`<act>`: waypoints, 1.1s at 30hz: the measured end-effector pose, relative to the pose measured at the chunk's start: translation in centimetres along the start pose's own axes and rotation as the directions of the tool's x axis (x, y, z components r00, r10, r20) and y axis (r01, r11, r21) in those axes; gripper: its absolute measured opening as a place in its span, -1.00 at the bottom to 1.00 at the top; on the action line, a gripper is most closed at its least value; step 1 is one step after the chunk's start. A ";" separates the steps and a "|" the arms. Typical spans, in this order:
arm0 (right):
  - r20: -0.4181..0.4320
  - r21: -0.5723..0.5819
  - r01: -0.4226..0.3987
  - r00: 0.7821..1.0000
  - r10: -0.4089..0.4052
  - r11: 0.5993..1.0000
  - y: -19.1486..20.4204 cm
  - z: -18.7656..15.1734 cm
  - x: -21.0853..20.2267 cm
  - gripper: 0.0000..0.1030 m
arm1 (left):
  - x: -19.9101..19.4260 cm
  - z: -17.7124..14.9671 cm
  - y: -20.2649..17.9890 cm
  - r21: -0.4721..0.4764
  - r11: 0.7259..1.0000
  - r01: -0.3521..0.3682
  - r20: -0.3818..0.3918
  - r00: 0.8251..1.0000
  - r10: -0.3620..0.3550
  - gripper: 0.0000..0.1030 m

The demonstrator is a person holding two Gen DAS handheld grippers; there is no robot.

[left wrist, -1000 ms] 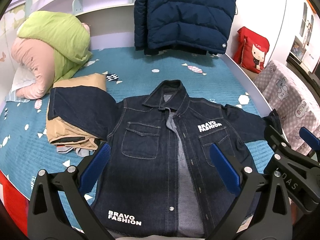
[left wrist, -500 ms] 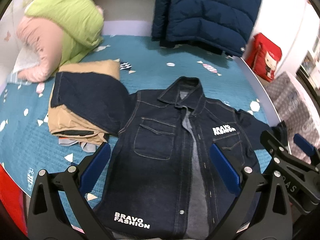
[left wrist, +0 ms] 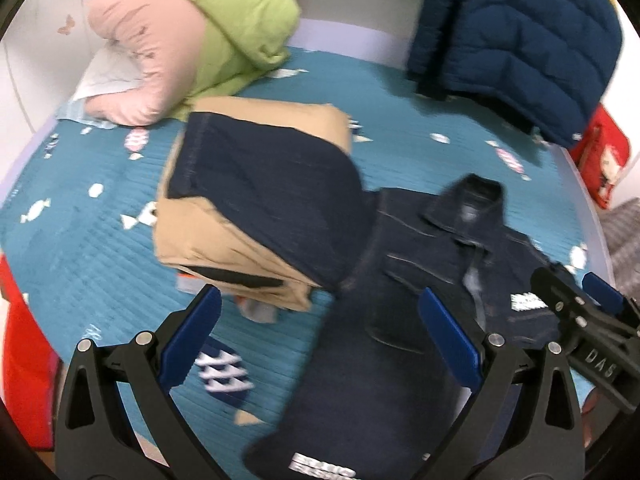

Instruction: Fold large clothes

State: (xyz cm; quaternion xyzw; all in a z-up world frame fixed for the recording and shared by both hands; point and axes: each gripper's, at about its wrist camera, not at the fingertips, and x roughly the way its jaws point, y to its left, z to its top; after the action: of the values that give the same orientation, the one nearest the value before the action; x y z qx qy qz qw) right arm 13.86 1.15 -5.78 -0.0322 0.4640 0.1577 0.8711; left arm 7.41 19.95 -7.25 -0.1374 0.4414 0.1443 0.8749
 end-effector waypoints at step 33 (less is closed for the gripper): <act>-0.413 0.070 -0.163 0.893 0.178 0.984 4.1 1.9 26.4 -0.61 | 13.8 9.6 19.5 -0.443 0.873 0.203 -0.065 0.964 -0.257 0.61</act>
State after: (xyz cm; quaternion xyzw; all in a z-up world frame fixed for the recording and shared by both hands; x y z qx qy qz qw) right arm 27.85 11.93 -25.93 -0.0098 0.6432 0.2150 0.7348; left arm 14.99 43.23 -15.21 -0.3883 0.4313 0.1246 0.8048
